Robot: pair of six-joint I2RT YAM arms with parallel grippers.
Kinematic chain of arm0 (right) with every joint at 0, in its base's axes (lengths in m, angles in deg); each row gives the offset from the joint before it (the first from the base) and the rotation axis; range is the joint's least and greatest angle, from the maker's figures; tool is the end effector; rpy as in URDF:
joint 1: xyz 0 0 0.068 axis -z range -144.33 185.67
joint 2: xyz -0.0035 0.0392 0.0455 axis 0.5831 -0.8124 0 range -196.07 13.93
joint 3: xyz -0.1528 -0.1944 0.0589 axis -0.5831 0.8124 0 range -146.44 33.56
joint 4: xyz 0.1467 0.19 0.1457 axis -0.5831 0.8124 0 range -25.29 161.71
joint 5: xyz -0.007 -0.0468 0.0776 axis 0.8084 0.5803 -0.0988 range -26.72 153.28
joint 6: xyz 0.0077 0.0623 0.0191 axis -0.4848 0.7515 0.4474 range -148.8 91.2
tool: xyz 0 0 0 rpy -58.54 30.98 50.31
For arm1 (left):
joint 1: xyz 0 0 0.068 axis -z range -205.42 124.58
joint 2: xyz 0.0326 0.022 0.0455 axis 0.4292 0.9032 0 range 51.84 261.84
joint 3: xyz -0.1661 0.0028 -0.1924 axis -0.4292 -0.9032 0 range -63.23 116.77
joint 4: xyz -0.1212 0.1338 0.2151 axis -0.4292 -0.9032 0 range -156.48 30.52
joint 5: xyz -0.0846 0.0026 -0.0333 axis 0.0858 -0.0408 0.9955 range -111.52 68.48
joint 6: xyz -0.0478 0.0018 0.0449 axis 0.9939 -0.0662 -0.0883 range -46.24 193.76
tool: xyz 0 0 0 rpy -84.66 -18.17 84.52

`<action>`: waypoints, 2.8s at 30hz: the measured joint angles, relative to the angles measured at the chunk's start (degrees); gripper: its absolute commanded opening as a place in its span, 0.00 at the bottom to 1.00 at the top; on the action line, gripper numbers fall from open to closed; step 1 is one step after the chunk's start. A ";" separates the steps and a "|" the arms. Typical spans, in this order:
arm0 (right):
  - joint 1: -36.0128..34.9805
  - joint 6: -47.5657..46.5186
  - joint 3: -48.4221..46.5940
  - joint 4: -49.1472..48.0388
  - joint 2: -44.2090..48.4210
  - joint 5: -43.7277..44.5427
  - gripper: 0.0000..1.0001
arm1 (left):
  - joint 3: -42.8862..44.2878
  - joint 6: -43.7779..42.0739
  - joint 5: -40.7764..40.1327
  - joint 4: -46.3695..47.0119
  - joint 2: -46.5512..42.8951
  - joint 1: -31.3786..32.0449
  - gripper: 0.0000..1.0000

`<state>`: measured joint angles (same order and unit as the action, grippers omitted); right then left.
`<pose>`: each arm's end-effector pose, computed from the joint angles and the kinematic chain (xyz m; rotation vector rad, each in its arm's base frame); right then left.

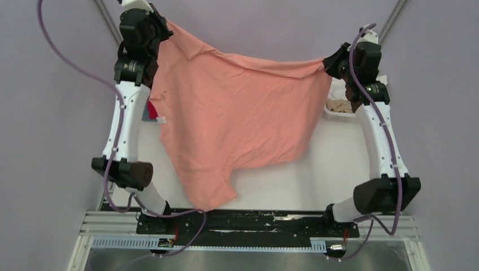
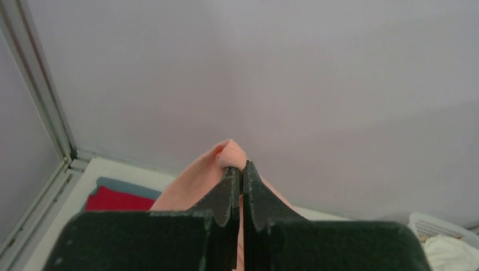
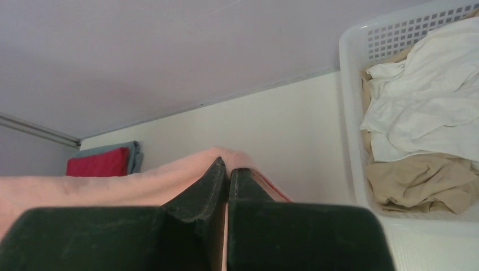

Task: Fold and stack the t-shirts
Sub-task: Flatten out the tshirt

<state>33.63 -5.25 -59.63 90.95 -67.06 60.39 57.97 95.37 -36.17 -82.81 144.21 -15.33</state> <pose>0.3500 0.0150 0.4394 0.3062 1.8048 0.3614 0.3540 -0.0497 0.5505 -0.3541 1.4403 -0.2600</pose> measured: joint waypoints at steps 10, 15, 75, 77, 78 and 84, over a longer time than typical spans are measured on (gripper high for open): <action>7.08 1.90 -21.31 -2.29 -19.23 -10.45 0.00 | 16.00 4.66 13.88 -4.07 17.88 -7.63 0.00; 8.74 2.91 -21.14 -5.27 -17.92 -15.08 0.00 | 13.22 5.25 18.84 -0.24 11.96 -7.52 0.00; 12.26 1.99 44.87 23.96 15.15 9.07 0.49 | -93.18 24.65 30.45 -28.65 -52.89 -0.76 0.67; 12.22 3.45 44.87 25.55 12.02 12.28 0.71 | -93.59 25.11 30.36 -29.81 -51.69 -0.68 0.96; 12.20 4.68 44.87 26.40 10.78 13.90 0.78 | -93.59 25.11 30.27 -30.10 -51.25 -0.63 0.99; 10.47 8.20 43.23 30.60 10.27 22.18 1.00 | -91.86 25.64 29.59 -29.92 -53.77 -0.17 1.00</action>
<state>44.10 2.94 -16.40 121.55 -56.79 82.57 -33.89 121.00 -6.58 -112.74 90.45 -15.50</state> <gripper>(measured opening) 0.940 0.998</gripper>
